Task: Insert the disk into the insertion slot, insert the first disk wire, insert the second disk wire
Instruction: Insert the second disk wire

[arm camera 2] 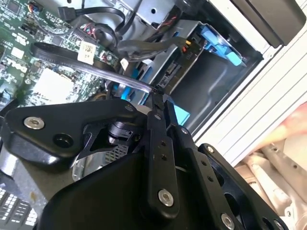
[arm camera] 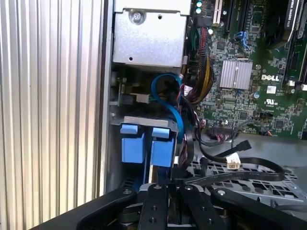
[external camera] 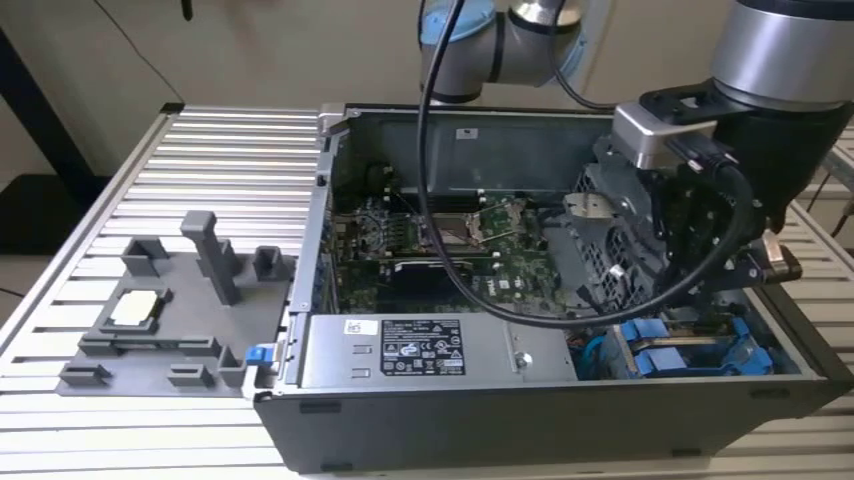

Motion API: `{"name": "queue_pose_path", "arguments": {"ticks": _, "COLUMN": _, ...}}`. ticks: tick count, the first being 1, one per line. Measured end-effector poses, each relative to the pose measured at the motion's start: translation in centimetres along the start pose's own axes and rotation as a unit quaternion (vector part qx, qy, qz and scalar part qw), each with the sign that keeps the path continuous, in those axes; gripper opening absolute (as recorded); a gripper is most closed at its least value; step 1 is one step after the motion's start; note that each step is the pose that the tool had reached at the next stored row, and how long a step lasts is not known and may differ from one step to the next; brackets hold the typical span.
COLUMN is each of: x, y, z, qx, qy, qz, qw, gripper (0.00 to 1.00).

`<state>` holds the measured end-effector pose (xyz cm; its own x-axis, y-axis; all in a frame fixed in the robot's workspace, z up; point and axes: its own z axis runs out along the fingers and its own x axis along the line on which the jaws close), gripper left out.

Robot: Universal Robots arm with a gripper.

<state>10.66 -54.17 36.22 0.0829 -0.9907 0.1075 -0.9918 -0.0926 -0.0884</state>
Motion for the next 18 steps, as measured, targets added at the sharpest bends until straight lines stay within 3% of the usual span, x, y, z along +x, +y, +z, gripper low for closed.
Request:
{"name": "queue_pose_path", "arguments": {"ticks": 10, "x": 1.98, "y": -0.63, "z": 0.3, "qx": -0.0086, "qy": -0.0009, "qz": -0.001, "qw": 1.0, "gripper": 0.16}}
{"name": "queue_pose_path", "arguments": {"ticks": 11, "x": 1.99, "y": -0.62, "z": 0.31, "qx": -0.0085, "qy": -0.0033, "qz": 0.0, "qw": 1.0, "gripper": 0.16}}
{"name": "queue_pose_path", "arguments": {"ticks": 14, "x": 2.0, "y": -0.62, "z": 0.32, "qx": -0.0063, "qy": -0.0296, "qz": 0.003, "qw": 0.9995, "gripper": 0.16}}
{"name": "queue_pose_path", "arguments": {"ticks": 18, "x": 2.02, "y": -0.62, "z": 0.35, "qx": -0.0034, "qy": -0.0655, "qz": 0.007, "qw": 0.9978, "gripper": 0.16}}
